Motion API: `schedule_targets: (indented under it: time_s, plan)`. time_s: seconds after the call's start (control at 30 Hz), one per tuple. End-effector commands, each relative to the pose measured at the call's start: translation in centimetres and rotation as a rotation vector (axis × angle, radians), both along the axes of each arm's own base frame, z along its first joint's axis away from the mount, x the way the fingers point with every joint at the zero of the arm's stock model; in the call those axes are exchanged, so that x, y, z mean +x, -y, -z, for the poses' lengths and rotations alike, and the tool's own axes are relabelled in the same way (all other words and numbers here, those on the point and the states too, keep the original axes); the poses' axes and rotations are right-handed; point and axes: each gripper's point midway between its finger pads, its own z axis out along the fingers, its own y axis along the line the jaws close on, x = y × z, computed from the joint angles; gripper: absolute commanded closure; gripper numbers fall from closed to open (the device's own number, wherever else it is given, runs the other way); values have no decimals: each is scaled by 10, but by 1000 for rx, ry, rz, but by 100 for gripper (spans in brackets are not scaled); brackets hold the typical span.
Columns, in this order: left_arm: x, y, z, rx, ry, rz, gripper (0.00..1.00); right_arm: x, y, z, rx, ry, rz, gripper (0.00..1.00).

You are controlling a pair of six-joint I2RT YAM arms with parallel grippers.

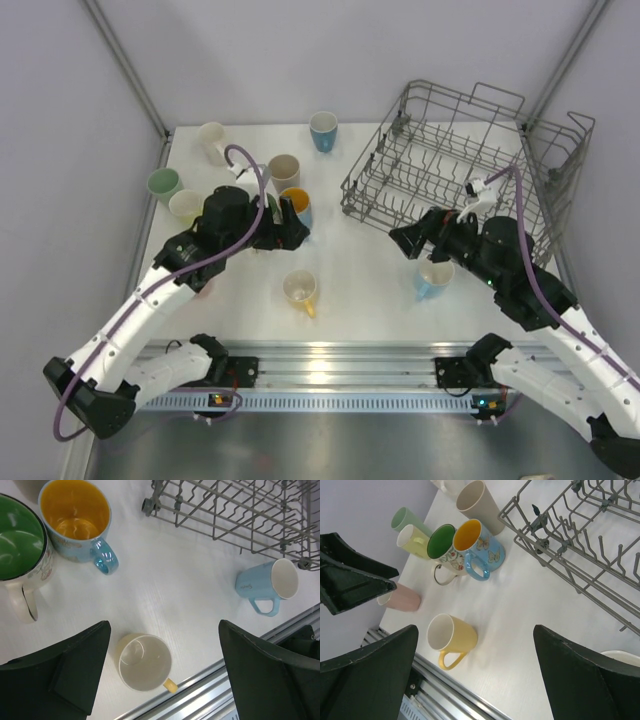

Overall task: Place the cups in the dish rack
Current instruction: Grab a cup with the left arm

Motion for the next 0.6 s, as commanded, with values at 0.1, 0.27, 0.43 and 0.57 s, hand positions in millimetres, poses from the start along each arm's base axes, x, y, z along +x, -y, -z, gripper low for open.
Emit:
schedule_targets:
  time_s: [0.1, 0.27, 0.43, 0.57]
  plan:
    - [-8, -8, 42, 103, -106, 9, 7, 4, -3, -15, 32, 71, 2, 1]
    - [-20, -17, 70, 149, -186, -3, 9, 10, -10, -6, 6, 30, -7, 1]
    - [-31, -23, 94, 161, -241, -15, 10, 14, -12, 4, -48, -13, -10, 1]
    - [-37, -20, 108, 157, -297, -7, 15, 17, -7, 14, -90, -37, 14, 0]
